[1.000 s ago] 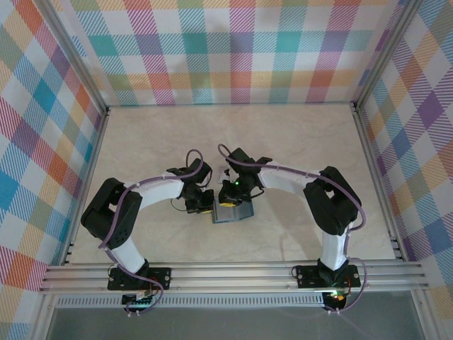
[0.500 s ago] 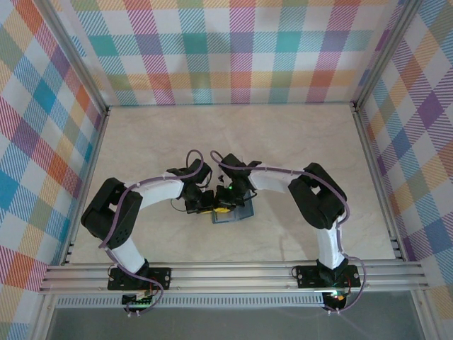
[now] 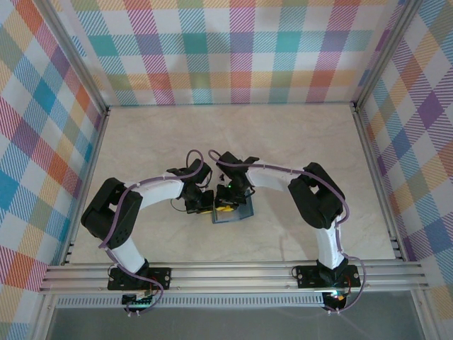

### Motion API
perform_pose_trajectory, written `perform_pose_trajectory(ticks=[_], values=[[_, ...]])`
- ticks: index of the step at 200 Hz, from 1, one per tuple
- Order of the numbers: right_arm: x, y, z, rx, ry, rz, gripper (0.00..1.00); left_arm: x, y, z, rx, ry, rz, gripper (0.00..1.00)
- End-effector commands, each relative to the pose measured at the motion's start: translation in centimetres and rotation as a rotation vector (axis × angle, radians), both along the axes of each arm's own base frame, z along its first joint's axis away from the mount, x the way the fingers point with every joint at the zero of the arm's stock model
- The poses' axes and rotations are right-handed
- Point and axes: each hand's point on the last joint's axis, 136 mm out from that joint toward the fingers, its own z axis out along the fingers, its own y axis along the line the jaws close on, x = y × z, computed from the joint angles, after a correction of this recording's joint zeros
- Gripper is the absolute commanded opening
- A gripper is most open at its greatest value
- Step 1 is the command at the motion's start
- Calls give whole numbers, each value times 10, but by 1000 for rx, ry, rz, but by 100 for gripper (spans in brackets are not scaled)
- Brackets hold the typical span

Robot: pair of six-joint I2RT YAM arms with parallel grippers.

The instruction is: Take the credit cards out of the card holder

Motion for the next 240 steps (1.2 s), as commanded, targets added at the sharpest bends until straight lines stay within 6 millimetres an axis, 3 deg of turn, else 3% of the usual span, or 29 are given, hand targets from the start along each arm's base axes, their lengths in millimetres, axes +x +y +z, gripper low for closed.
perform_pose_trajectory(ticks=[1,86,135,170,240], values=[[-6,-16,-5,-124,-5,32,26,-11,8,-10,47,29,-18,6],[-6,-34,-3,-314,-64,91,35,-9,7,-5,42,17,-20,6],[-6,-7,14,-136,-81,53,27,-8,7,-2,42,11,-20,6],[-6,15,20,-2,-70,21,15,-9,8,-2,42,12,-21,6],[-8,14,-4,-30,-31,9,15,-9,8,-1,42,11,-22,6]])
